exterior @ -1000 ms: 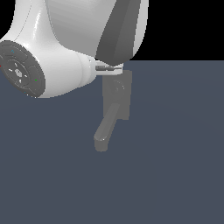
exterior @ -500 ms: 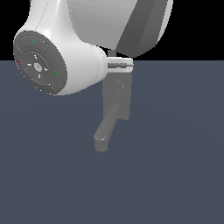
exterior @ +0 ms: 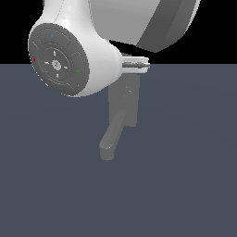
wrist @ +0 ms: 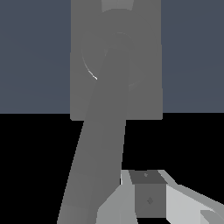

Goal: Turn on the faucet by rotating a designated handle.

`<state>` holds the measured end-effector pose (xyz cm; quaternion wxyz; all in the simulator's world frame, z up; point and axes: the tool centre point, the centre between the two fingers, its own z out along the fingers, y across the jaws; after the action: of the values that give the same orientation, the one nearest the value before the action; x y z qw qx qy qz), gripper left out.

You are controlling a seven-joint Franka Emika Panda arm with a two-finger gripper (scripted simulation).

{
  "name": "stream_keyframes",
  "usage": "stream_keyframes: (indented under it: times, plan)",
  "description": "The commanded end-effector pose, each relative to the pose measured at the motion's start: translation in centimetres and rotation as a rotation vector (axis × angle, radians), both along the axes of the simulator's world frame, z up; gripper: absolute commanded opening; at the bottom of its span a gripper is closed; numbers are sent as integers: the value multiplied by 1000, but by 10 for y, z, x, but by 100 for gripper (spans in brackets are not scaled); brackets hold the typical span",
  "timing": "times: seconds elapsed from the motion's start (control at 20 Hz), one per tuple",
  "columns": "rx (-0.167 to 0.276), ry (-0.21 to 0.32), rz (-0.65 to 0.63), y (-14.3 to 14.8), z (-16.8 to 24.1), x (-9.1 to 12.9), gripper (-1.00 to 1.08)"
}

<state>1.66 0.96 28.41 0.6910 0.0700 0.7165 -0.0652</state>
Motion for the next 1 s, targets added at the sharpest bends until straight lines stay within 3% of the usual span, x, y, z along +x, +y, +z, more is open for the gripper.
stream_keyframes:
  times: [0.0,0.75,0.95]
  plan:
    - [0,-5,-17,-17,0,-1,-100]
    - [-1,-35,-33,-81,0,-8,-100]
    - [10,-15,-32,-76,-16,-15,-100]
